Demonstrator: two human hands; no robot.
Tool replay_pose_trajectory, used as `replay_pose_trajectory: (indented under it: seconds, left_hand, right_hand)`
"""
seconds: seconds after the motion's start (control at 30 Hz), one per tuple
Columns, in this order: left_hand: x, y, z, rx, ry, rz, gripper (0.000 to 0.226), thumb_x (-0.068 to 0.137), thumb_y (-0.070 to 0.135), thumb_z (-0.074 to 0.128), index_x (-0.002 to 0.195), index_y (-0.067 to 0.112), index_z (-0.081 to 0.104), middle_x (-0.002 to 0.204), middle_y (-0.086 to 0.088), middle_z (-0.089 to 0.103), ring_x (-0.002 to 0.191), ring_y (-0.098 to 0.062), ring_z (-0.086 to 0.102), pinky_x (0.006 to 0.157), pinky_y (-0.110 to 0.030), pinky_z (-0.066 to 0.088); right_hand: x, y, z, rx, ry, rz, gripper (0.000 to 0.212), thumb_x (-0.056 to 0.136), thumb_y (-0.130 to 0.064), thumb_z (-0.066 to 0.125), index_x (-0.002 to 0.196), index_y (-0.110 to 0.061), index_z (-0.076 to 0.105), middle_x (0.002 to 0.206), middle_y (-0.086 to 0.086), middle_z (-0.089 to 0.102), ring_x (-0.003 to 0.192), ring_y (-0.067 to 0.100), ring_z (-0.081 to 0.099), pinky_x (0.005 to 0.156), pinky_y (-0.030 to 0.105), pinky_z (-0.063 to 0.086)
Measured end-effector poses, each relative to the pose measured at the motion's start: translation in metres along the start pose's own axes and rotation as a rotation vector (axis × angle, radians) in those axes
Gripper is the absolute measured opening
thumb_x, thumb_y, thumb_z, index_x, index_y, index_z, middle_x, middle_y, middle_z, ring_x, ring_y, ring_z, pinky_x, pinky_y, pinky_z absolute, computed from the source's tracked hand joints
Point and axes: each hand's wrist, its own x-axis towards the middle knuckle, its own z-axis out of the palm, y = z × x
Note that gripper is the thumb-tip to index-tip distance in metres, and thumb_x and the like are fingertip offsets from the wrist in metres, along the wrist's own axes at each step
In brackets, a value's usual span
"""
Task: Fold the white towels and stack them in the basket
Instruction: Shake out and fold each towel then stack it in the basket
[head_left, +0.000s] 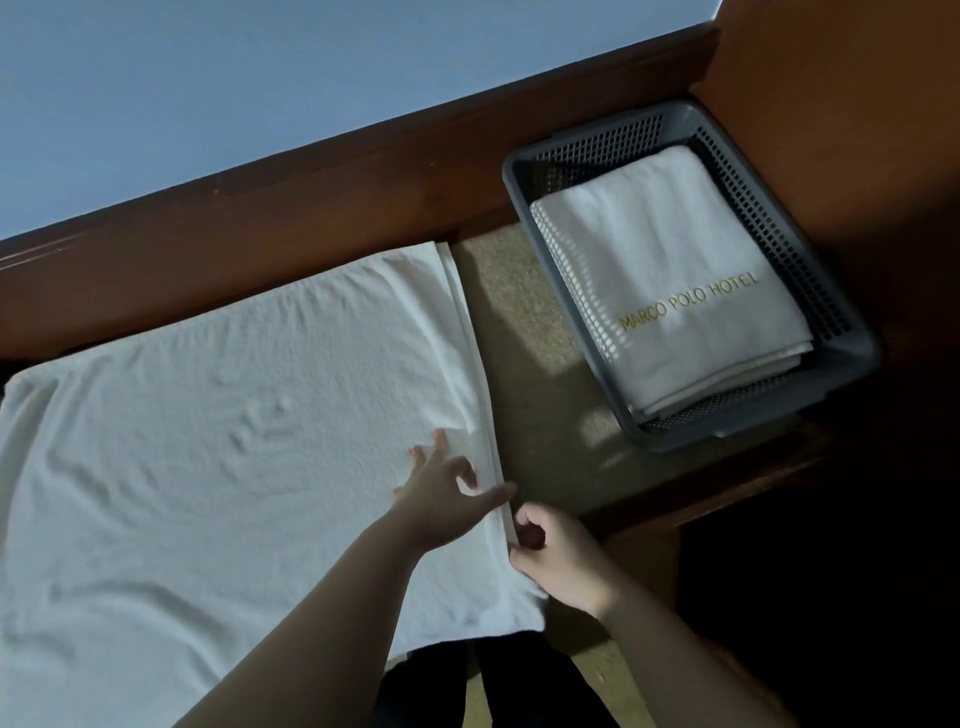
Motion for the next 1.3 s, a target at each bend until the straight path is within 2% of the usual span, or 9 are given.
replay_pose_trajectory:
  seconds: [0.2,0.33,0.5,0.6,0.77,0.87,0.97,1.1,1.3]
  left_hand:
    - [0.004,0.002,0.011,0.031,0.029,-0.038,0.019,0.092,0.050,0.065,0.082,0.034,0.061,0.175,0.004,-0.012,0.159,-0.035,-0.017,0.119,-0.074,0.016]
    - [0.006,-0.001,0.010,-0.028,0.040,-0.031,0.021,0.086,0.052,0.061,0.083,0.032,0.067,0.175,0.004,-0.006,0.160,-0.035,-0.013,0.118,-0.073,0.020]
    - [0.003,0.009,0.007,-0.109,0.025,-0.064,0.036,0.075,0.057,0.060,0.092,0.029,0.076,0.174,0.011,-0.008,0.159,-0.028,-0.017,0.121,-0.071,0.014]
    - [-0.001,0.015,0.005,-0.173,-0.009,-0.078,0.036,0.077,0.065,0.062,0.097,0.041,0.079,0.174,0.012,-0.013,0.158,-0.026,-0.024,0.121,-0.073,0.009]
    - [-0.010,0.030,0.019,-0.080,-0.031,-0.039,0.034,0.092,0.064,0.060,0.126,0.066,0.060,0.171,0.005,-0.024,0.154,-0.039,-0.030,0.117,-0.078,-0.006]
    - [-0.018,0.026,0.038,0.158,0.010,0.026,0.060,0.096,0.054,0.059,0.149,0.062,0.032,0.171,0.000,-0.026,0.155,-0.043,-0.025,0.116,-0.079,-0.001]
    - [-0.035,0.003,0.057,0.229,0.134,0.058,0.062,0.097,0.048,0.060,0.151,0.056,0.030,0.173,0.000,-0.013,0.160,-0.033,-0.014,0.122,-0.073,0.009]
    - [-0.062,-0.045,0.073,0.258,0.283,0.034,0.056,0.095,0.051,0.061,0.148,0.052,0.041,0.172,-0.001,0.005,0.160,-0.027,0.004,0.125,-0.059,0.020]
    - [-0.099,-0.091,0.084,0.301,0.352,-0.030,0.066,0.095,0.049,0.063,0.155,0.051,0.036,0.171,-0.006,0.006,0.156,-0.033,0.014,0.124,-0.054,0.027]
  right_hand:
    - [-0.012,0.021,0.003,-0.111,0.063,0.121,0.008,0.094,-0.022,0.066,0.096,-0.021,0.059,0.088,-0.005,0.066,0.080,0.009,0.064,0.072,0.025,0.052]
    - [-0.018,0.046,-0.003,-0.200,0.072,0.218,0.025,0.095,-0.018,0.062,0.074,-0.020,0.048,0.073,-0.005,0.056,0.062,0.003,0.053,0.059,0.022,0.042]
    - [-0.026,0.074,-0.007,-0.139,0.141,0.241,0.013,0.097,-0.017,0.063,0.090,-0.018,0.052,0.089,-0.009,0.060,0.076,0.006,0.058,0.065,0.022,0.041]
    - [-0.028,0.090,-0.005,0.034,0.218,0.246,0.006,0.099,-0.015,0.062,0.097,-0.015,0.056,0.085,0.000,0.065,0.068,0.006,0.058,0.066,0.026,0.046]
    - [-0.033,0.106,0.008,0.037,0.273,0.288,0.025,0.099,-0.009,0.060,0.084,-0.020,0.043,0.069,-0.001,0.048,0.056,0.009,0.044,0.062,0.031,0.036]
    - [-0.042,0.104,0.012,0.069,0.470,0.178,0.039,0.092,0.006,0.064,0.091,-0.028,0.043,0.077,0.005,0.057,0.063,0.018,0.062,0.055,0.017,0.041]
    - [-0.044,0.110,0.018,0.016,0.458,0.047,0.046,0.089,0.011,0.057,0.085,-0.035,0.053,0.085,0.005,0.057,0.067,0.012,0.060,0.061,0.017,0.045]
    - [-0.044,0.112,0.027,-0.029,0.400,0.003,0.053,0.092,0.002,0.064,0.096,-0.050,0.064,0.108,0.001,0.058,0.079,0.009,0.065,0.071,0.015,0.050]
    - [-0.044,0.096,0.050,0.087,0.561,0.020,0.037,0.082,-0.043,0.081,0.105,-0.049,0.053,0.117,-0.011,0.046,0.095,0.006,0.059,0.079,0.028,0.057]
